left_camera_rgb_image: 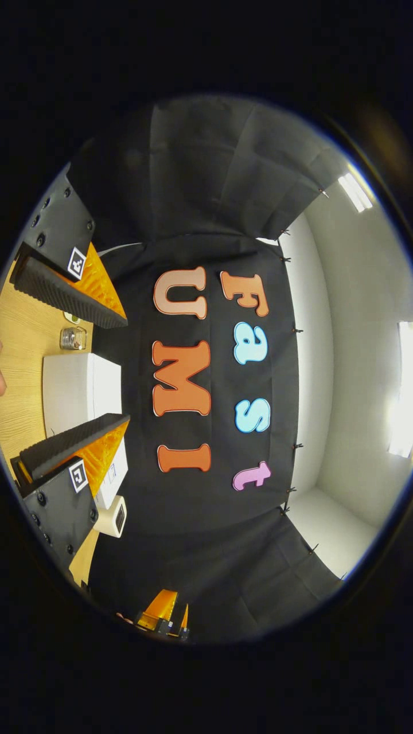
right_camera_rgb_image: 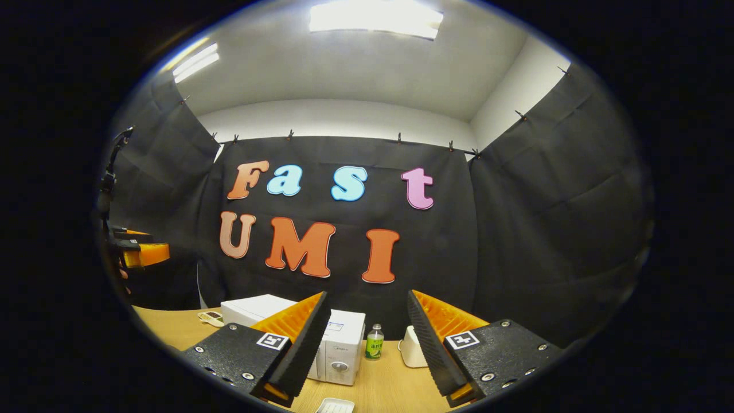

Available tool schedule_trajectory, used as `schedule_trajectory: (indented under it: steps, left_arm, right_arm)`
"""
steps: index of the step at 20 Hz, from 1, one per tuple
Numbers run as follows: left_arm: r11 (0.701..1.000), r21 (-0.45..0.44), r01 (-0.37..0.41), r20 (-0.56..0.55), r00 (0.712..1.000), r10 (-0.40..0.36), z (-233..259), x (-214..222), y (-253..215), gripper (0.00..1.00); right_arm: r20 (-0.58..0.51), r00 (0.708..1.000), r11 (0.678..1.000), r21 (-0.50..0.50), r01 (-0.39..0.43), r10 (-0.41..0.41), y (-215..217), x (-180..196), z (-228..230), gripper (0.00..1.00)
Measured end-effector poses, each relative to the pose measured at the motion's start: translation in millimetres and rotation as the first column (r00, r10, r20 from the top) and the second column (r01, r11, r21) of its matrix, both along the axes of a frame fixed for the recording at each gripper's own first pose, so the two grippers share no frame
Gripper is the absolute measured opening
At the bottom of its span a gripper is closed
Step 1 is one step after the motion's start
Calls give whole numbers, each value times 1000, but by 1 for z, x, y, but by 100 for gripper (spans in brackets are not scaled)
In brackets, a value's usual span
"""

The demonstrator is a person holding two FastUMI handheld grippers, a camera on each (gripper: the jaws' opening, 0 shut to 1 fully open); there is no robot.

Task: Open the microwave oven with the left hand, put the food in, and close the microwave oven.

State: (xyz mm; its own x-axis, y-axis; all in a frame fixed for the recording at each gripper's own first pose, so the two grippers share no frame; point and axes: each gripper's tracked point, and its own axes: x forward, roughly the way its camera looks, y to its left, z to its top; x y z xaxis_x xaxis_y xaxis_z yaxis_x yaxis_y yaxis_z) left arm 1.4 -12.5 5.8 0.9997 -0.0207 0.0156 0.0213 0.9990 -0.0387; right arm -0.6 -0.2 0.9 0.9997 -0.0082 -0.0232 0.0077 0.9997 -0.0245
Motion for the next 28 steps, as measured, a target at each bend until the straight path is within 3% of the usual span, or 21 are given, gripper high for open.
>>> schedule_trajectory:
  steps: [16, 23, 26, 28]
  left_arm:
    - [989, 28, 145, -6, 989, -145, -63, 19, -114, 97]
    - [979, 17, 206, -88, 975, -203, -118, 40, -167, 95]
    - [971, 15, 237, -117, 965, -233, -143, 49, -191, 100]
    - [968, 25, 248, -139, 960, -242, -163, 57, -204, 95]
  right_arm:
    - [-47, 999, 1000, 16, 26, -26, -30, -14, -41, 90]
    - [-106, 994, 998, 57, 34, -28, -47, -21, -77, 90]
    - [-108, 994, 997, 71, 41, -33, -56, -25, -92, 90]
    - [-121, 992, 996, 75, 53, -44, -63, -27, -105, 90]
